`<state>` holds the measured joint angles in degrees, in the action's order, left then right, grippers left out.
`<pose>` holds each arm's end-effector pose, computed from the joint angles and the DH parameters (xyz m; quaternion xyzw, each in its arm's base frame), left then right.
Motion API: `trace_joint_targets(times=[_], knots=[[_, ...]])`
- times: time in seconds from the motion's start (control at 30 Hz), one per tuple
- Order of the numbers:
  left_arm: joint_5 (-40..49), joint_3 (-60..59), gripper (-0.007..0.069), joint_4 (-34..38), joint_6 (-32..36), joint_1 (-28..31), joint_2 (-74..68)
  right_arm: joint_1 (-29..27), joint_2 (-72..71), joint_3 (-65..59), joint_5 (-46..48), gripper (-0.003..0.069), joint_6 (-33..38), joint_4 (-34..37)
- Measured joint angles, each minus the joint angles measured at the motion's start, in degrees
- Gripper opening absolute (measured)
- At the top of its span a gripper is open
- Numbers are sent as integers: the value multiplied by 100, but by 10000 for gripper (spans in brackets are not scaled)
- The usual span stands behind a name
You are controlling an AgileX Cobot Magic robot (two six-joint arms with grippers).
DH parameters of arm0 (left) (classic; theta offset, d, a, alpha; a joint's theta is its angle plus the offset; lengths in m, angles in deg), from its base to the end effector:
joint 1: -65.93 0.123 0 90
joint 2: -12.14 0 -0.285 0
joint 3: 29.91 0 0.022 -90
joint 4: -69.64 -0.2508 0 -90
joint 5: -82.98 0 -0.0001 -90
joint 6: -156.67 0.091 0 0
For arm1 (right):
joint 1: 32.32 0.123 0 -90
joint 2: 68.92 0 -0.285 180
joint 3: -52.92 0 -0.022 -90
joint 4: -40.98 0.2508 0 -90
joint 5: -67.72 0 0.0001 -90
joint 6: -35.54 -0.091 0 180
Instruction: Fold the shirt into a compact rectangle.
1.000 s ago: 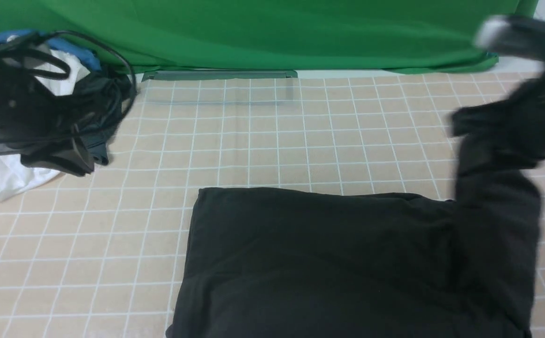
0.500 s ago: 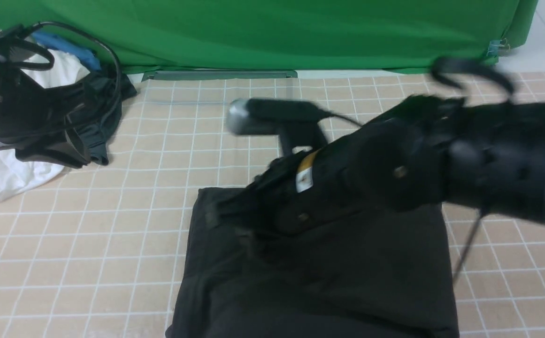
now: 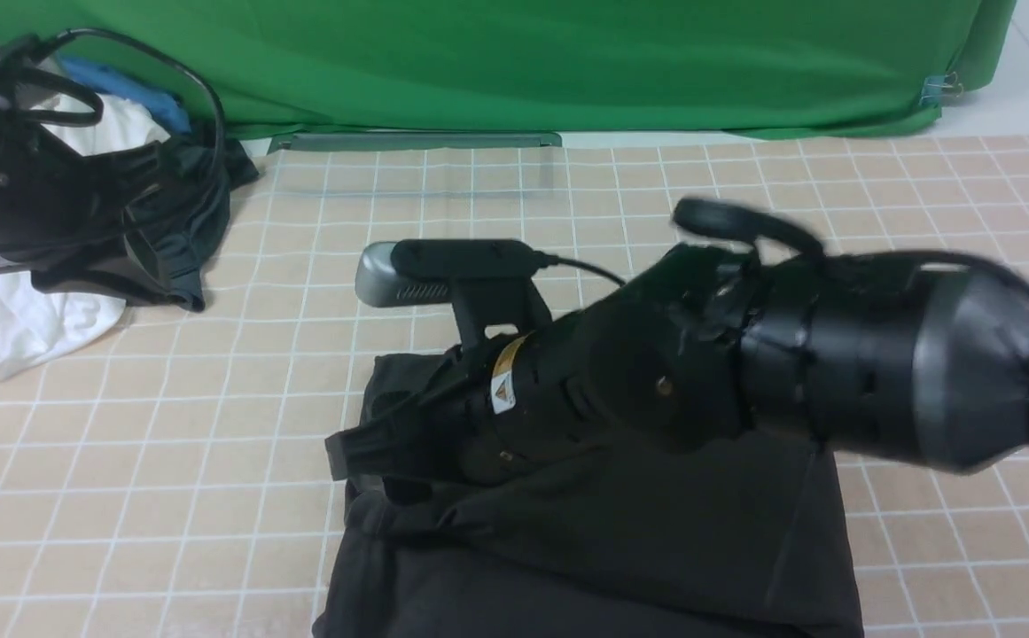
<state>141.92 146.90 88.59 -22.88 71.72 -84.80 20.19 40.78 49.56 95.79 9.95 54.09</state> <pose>0.3193 0.0069 0.3026 -0.1030 0.9662 -0.1441 0.1873 0.2314 0.3177 0.2434 -0.1431 0.9291 0.2736 0.2037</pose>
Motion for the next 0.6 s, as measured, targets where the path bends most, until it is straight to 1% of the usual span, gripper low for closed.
trace_joint_targets(times=[0.03, 0.07, 0.13, 0.23, 0.27, 0.3, 0.33, 0.43, 0.6], knots=[[0, 0, 15, 0, 0, 0, 0, -61, -134, 67, 308, 412, 241, 0], [5, 0, 15, 0, 0, 0, 0, -130, -264, 133, 598, 374, 411, 0], [62, 0, 15, 16, 0, 0, 0, -350, -591, 315, 1254, 254, 721, -5], [172, 0, 15, 97, 0, 0, 0, -639, -1031, 489, 1892, 92, 998, -26], [199, 0, 15, 116, 0, 0, 0, -703, -1142, 515, 1973, 72, 1034, -42], [245, 0, 15, 192, 0, 0, 0, -843, -1403, 533, 2244, 48, 1138, -86], [251, 0, 15, 256, 0, 0, 0, -928, -1634, 533, 2416, 38, 1200, -147], [264, 0, 15, 378, 6, 0, 0, -1090, -2170, 538, 2970, 32, 1303, -459], [396, 0, 15, 419, 169, 0, 0, -1126, -2958, 518, 3728, 32, 1320, -1216]])
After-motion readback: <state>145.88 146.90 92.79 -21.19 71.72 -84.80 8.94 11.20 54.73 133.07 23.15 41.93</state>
